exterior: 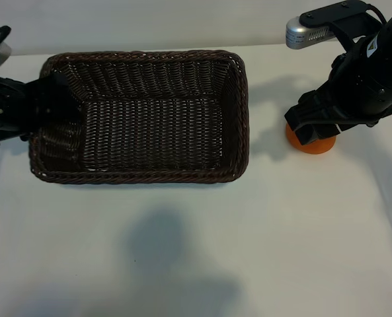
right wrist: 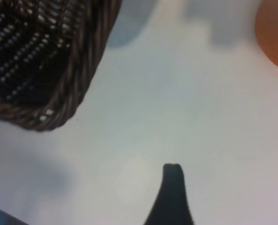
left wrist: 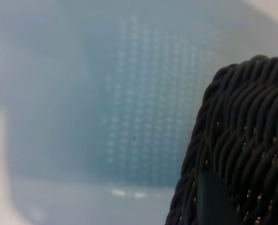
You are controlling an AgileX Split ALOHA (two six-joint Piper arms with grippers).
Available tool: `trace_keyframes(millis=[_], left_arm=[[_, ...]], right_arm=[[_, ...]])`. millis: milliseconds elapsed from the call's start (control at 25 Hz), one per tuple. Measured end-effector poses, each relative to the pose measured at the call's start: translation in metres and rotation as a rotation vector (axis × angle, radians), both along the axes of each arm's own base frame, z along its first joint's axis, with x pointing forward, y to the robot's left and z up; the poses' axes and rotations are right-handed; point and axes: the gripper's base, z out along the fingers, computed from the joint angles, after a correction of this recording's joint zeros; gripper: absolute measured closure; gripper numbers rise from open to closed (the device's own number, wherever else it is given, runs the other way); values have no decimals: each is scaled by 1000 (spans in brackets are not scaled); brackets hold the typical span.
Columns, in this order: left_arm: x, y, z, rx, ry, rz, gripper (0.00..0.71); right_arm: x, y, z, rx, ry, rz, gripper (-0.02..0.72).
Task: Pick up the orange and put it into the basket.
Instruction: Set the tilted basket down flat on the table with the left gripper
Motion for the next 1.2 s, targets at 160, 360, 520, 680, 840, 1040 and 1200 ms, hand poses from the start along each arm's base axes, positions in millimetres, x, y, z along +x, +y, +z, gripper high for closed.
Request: trace_keyframes(millis=[160, 360, 520, 680, 840, 1040, 1200], left_arm=[[5, -20, -16, 5, 30, -37, 367], [7, -37, -31, 6, 61, -62, 367], [9, -36, -33, 14, 50, -39, 367], [10, -35, -33, 18, 46, -28, 367], [10, -35, -34, 17, 49, -26, 367], [11, -35, -46, 17, 88, -27, 367], [11, -36, -53, 14, 112, -31, 367]], right_arm=[[0, 0, 0, 0, 0, 0, 133], [0, 0, 0, 0, 0, 0, 133], [0, 0, 0, 0, 0, 0, 133], [0, 0, 0, 0, 0, 0, 133], [0, 0, 0, 0, 0, 0, 133], [0, 0, 0, 0, 0, 0, 133], [0, 0, 0, -1, 2, 0, 133]])
